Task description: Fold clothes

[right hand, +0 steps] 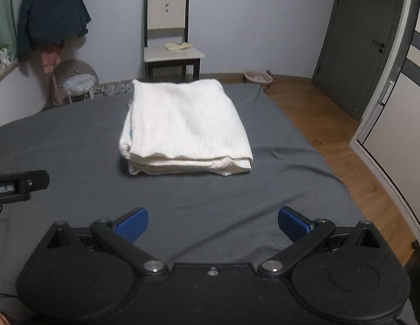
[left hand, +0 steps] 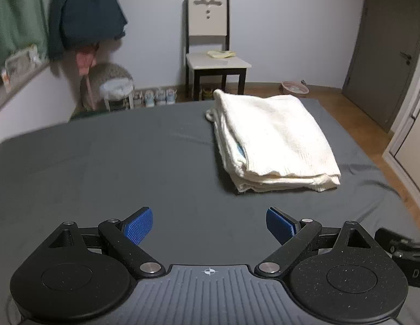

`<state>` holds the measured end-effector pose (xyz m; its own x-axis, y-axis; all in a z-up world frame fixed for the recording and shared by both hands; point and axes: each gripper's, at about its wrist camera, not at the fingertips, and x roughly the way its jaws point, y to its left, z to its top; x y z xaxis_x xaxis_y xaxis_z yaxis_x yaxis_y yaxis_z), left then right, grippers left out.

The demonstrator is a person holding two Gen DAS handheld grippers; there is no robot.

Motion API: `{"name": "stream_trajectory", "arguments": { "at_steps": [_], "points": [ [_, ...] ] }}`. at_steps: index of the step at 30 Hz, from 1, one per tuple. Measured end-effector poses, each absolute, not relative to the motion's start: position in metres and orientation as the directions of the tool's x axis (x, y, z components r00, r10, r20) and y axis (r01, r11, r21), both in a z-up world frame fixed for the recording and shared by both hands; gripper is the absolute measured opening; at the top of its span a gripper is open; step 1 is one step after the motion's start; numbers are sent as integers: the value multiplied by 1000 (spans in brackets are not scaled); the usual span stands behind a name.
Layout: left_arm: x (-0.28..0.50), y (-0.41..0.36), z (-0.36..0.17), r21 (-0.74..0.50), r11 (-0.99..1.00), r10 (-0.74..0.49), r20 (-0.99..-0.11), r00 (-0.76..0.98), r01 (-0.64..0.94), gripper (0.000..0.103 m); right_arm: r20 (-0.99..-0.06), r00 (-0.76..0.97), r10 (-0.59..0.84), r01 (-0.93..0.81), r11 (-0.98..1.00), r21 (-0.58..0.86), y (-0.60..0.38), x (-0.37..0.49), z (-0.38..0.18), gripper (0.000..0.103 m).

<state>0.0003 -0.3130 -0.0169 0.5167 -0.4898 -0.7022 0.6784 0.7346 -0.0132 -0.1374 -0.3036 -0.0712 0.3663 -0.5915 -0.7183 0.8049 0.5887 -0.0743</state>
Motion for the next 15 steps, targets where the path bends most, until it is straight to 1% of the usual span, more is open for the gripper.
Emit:
{"name": "stream_trajectory", "arguments": {
  "at_steps": [5, 8, 12, 15],
  "points": [
    [-9, -314, -9, -25, 728, -499, -704, 505, 685, 91, -724, 380, -576, 815, 579, -33, -308, -142, -66, 103],
    [-11, -316, -8, 0, 737, -477, -708, 521, 675, 91, -736, 393, -552, 817, 576, 4, -311, -144, -67, 103],
    [-15, -315, -8, 50, 755, -439, -702, 560, 654, 91, -738, 383, -556, 814, 581, -15, -310, -142, -70, 103],
    [-16, -315, -8, 56, 753, -434, -707, 559, 655, 91, -740, 376, -558, 811, 585, -29, -309, -140, -70, 103]
  ]
}}
